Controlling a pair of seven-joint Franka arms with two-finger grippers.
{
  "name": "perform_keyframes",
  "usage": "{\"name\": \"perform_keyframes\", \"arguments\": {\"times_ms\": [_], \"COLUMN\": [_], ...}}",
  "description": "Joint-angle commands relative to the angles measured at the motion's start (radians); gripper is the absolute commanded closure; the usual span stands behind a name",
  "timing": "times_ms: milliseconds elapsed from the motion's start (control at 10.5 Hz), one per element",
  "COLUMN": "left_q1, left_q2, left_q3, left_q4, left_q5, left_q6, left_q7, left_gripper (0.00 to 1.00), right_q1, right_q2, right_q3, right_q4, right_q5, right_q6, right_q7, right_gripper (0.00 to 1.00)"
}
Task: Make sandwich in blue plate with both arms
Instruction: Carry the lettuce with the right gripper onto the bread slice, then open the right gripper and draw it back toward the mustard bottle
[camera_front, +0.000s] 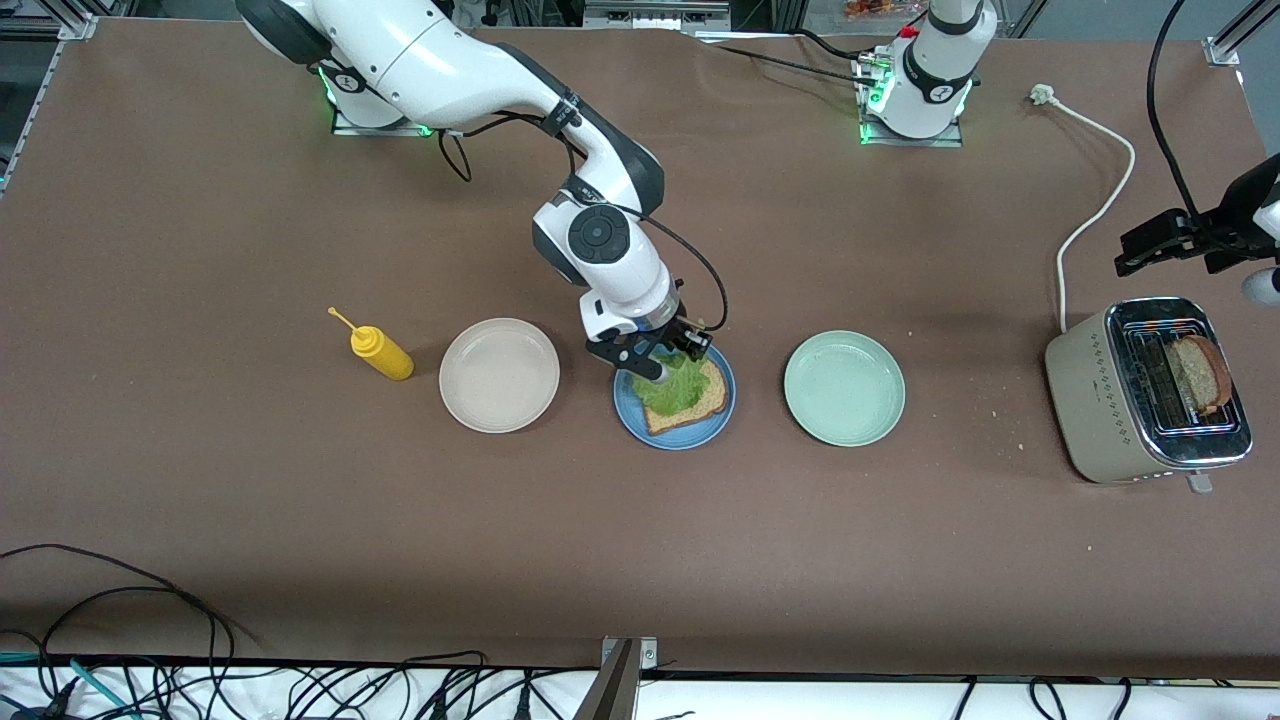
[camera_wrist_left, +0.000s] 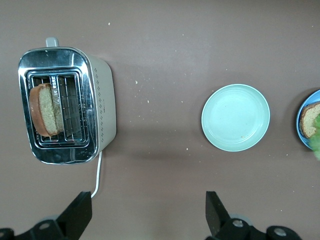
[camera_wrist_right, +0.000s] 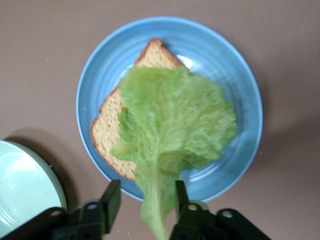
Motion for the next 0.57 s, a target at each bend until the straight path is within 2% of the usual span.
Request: {"name": "perform_keyframes", "arguments": {"times_ms": [0, 95, 191, 286, 477], "left_q1": [0.007, 0.007, 0.007, 0.007, 0.007], "left_q2": [0.008, 0.008, 0.008, 0.008, 0.008], "left_q3": [-0.008, -0.008, -0.008, -0.008, -0.008], "left_q4": [0.025, 0.025, 0.025, 0.025, 0.025], "left_q5": [0.017, 0.017, 0.017, 0.017, 0.017], "left_q6": [-0.02, -0.022, -0.02, -0.02, -0.02], "left_q7": [0.012, 0.012, 0.012, 0.012, 0.012], "left_gripper": [0.0, 0.0, 0.0, 0.0, 0.0], "right_q1": [0.007, 0.006, 0.006, 0.006, 0.003], "right_q2": [-0.039, -0.07, -0.102, -0.136, -0.204], "right_q3": [-0.034, -0.048, -0.065, -0.086, -0.135], "right_q4": [0.027, 0.018, 0.019, 0.019, 0.021], "right_q5": [-0.092, -0.108, -0.117, -0.141, -0.139], "right_q6": [-0.012, -0.068, -0.161, -0.256, -0.41], "right_q7": [0.01, 0.008, -0.021, -0.091, -0.29], "right_gripper": [0.26, 0.1, 0.04, 0.0, 0.0]}}
